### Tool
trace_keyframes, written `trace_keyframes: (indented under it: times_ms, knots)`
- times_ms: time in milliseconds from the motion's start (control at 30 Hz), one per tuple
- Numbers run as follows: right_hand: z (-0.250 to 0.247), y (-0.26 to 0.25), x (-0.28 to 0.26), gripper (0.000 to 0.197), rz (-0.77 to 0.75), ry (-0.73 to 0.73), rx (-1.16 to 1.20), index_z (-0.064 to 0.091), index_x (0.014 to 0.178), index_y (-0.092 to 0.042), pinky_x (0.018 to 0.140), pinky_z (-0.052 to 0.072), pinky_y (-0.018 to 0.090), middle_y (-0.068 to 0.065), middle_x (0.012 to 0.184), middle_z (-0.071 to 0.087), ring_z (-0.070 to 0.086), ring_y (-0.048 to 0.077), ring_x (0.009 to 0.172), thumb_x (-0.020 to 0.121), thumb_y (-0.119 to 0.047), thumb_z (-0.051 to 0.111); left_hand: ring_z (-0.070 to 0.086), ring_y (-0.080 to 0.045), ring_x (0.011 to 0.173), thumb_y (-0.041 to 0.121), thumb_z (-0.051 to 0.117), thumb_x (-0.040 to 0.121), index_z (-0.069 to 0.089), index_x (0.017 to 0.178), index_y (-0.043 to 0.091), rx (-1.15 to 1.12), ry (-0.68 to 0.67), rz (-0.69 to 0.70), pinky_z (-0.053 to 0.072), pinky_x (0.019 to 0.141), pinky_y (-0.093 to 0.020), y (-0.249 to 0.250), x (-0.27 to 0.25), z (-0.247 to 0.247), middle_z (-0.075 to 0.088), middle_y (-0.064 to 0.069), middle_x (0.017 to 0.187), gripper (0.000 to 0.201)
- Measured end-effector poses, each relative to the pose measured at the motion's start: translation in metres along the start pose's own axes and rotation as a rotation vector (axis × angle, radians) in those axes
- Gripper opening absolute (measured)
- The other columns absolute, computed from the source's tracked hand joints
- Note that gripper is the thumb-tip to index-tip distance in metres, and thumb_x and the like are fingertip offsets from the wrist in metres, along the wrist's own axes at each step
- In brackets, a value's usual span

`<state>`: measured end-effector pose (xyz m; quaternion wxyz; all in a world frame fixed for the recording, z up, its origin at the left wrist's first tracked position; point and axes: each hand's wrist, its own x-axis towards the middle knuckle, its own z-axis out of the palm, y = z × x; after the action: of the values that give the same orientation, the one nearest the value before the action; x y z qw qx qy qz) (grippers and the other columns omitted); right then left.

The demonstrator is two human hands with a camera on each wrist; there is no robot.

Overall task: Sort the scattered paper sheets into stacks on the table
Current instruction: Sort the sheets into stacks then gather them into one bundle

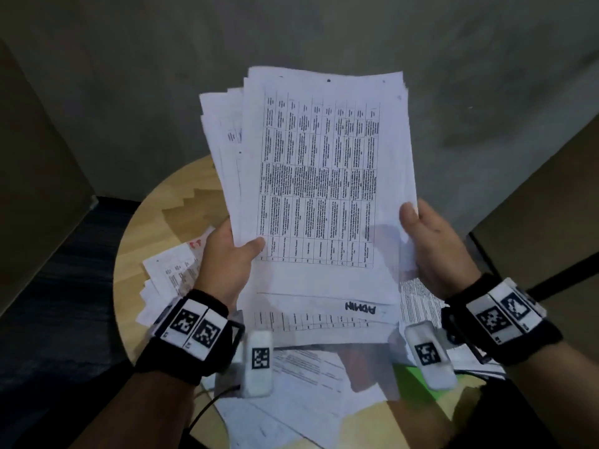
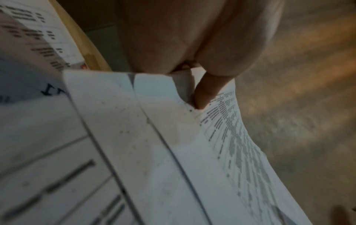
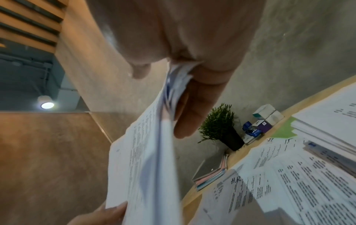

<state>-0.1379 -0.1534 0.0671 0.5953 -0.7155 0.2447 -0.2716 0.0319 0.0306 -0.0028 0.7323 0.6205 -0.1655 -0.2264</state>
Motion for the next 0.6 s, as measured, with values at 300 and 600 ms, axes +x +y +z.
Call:
trace_keyframes:
  times_ms: [300,600]
  knots:
    - [-0.018,0.043,0.025,0.029,0.099,0.000,-0.123,0.069,0.096,-0.018,0.090,0.052,0.051,0.003,0.100,0.074,0.069,0.024,0.096,0.081,0.007,0.064,0.066,-0.016,0.104,0.004,0.059,0.091,0.062,0.118,0.024,0.165,0.146,0.109,0.052,0.094,-0.049,-0.010,0.006,0.022,0.071,0.006,0.111,0.034]
    - [-0.012,0.036,0.040,0.034,-0.027,0.116,0.098,0.061,0.100,-0.020,0.080,0.053,0.024,-0.007,0.098,0.068,0.066,0.006,0.089,0.086,0.011,0.057,0.065,0.005,0.094,-0.003,0.056,0.092,0.056,0.119,0.010,0.196,0.162,0.346,0.053,0.081,-0.015,0.022,0.010,0.045,0.066,0.011,0.106,0.030]
